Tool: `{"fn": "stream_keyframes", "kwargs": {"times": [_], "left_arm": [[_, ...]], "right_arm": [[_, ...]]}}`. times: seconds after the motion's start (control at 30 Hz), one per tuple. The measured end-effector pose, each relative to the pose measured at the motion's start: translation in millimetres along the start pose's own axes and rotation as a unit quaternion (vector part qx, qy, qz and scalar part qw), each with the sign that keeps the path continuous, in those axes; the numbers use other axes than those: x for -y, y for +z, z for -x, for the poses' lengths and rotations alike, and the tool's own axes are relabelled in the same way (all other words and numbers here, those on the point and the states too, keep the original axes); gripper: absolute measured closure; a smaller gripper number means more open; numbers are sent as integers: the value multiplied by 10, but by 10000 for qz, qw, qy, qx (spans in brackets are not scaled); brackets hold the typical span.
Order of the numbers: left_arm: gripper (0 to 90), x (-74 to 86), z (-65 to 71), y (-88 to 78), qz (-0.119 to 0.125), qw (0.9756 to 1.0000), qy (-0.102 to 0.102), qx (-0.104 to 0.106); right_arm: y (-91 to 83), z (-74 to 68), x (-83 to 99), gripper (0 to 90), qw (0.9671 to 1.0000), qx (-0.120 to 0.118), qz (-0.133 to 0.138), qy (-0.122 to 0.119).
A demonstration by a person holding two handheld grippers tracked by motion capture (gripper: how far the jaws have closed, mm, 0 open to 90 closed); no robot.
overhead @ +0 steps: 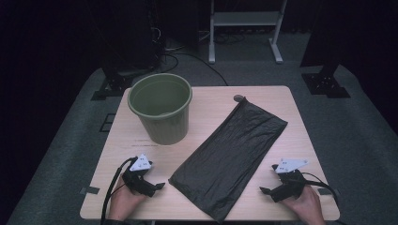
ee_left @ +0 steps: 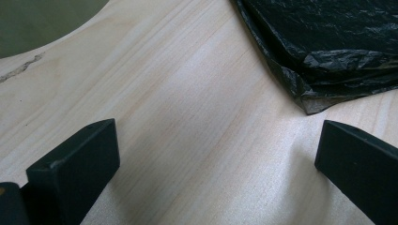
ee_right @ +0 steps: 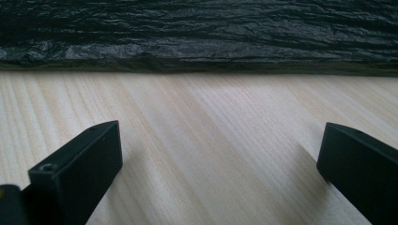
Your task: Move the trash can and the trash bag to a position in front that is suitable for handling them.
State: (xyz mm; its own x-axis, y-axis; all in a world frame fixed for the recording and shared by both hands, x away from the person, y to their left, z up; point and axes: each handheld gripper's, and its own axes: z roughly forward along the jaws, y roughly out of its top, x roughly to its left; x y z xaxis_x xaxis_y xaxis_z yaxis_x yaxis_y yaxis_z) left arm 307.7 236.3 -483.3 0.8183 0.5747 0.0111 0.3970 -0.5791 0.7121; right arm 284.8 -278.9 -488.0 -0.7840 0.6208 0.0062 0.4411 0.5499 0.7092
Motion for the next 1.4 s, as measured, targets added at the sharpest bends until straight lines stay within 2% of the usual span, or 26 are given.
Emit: {"fn": "stream_keyframes", "kwargs": {"times": [0.17, 0.33, 0.5, 0.57, 0.73, 1.0, 1.2, 1.27, 1.4], "left_arm": [[0, 0, 0, 0, 0, 10000, 3, -4], [0, 0, 1, 0, -1, 10000, 3, -8], [0, 0, 2, -1, -3, 10000, 0, -12], [0, 0, 3, -1, -3, 10000, -1, -14], [0, 1, 4, -1, 0, 10000, -11, -21], [0, 1, 4, -2, -3, 10000, -12, -23], [0, 1, 5, -1, -2, 10000, -13, -23], [0, 1, 4, -1, -1, 10000, -13, -21], [0, 1, 5, -1, -1, 10000, -12, -23]], "right_arm": [[-9, 11, 6, 0, 10000, 29, 14, 63], [-35, -2, 2, 0, 9996, -8, 77, 261], [-88, -78, -89, 0, 9994, -18, 193, 289], [-103, -107, -133, 47, 9994, -39, 252, 234], [-100, -167, -243, 47, 9988, -72, 412, 234], [78, -233, -361, 52, 9992, -200, 334, 127], [256, -276, -433, 117, 9989, -397, 260, 43], [308, -289, -434, 123, 9995, -317, 71, -54], [347, -309, -428, 187, 9998, -160, 6, -153]]}}
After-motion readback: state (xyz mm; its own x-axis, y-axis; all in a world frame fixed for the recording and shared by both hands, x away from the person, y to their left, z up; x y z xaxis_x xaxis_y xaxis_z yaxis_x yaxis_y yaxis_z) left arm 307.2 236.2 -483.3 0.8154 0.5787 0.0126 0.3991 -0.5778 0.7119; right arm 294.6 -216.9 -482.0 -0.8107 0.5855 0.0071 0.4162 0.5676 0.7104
